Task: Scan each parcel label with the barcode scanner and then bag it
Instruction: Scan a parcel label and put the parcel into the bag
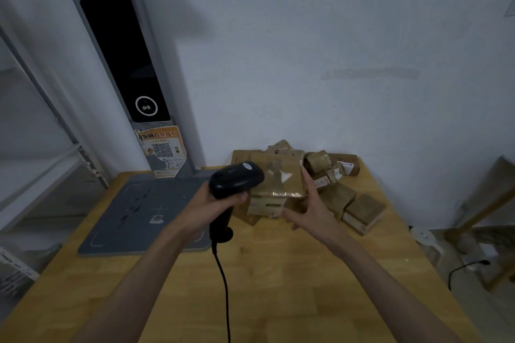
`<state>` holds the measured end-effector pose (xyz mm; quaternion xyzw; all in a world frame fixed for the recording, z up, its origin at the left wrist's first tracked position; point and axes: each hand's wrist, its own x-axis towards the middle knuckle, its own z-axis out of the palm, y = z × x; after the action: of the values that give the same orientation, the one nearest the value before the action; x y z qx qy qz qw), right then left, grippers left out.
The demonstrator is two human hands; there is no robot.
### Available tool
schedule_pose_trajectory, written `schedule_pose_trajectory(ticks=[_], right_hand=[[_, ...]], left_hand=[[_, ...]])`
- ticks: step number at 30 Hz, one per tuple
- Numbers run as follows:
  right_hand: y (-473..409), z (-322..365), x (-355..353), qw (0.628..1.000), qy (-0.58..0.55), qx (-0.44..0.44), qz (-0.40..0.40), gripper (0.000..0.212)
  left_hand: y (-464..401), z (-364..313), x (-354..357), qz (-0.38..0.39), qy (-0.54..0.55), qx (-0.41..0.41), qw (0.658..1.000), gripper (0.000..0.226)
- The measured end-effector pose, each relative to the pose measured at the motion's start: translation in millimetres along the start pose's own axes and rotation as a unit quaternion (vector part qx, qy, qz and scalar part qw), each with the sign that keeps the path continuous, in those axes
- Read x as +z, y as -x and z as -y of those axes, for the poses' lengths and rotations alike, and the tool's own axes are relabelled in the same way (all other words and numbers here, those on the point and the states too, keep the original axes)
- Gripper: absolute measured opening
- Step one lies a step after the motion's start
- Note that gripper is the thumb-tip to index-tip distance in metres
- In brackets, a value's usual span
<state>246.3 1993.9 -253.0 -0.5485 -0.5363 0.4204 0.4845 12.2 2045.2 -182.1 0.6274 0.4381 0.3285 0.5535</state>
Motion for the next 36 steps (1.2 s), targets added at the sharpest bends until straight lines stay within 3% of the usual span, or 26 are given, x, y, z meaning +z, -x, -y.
schedule_pose_trajectory(ticks=[1,3,8,12,15,20,24,31,36], right_hand=[[-2.6,-3.7,-1.3,0.999,0.027,-0.009,0.019,0.115],[-6.0,-7.9,-1.5,0.999,0.048,-0.016,0.015,0.114],[-12.3,-9.5,-8.6,0.999,-0.007,-0.022,-0.024,0.077],[-13.4,-12.2,-23.3,0.998,-0.061,-0.011,-0.003,0.062],[-13.8,-13.7,-29.3,0.993,-0.119,0.018,-0.013,0.066],[-14.8,-18.6,-32.7,0.986,-0.143,0.084,-0.019,0.081],[-20.5,-19.4,-26.4,0.975,-0.178,0.125,-0.035,0.079],[-34.5,-21.3,-25.1,0.953,-0.248,0.133,-0.111,0.086],[-33.7,-21.2,-26.9,0.942,-0.3,0.106,-0.108,0.076]], left_hand=[[-1.6,-1.7,-2.0,-0.006,0.009,-0.007,1.0,0.045],[-4.5,-2.1,-6.6,-0.016,0.013,-0.014,1.0,0.051],[-6.8,-2.2,-10.5,0.004,-0.008,-0.007,1.0,0.04],[-11.3,-0.4,-6.0,0.019,0.001,-0.002,1.0,0.04],[-16.8,-2.6,-1.1,0.028,-0.021,0.01,0.999,0.029],[-19.3,-6.9,5.1,0.046,-0.074,-0.002,0.996,0.029],[-19.9,-3.5,4.3,0.031,-0.136,0.027,0.99,0.029],[-11.1,10.4,-0.6,-0.038,-0.272,0.076,0.958,0.038],[-4.7,12.9,-4.9,-0.034,-0.334,0.079,0.939,0.023]])
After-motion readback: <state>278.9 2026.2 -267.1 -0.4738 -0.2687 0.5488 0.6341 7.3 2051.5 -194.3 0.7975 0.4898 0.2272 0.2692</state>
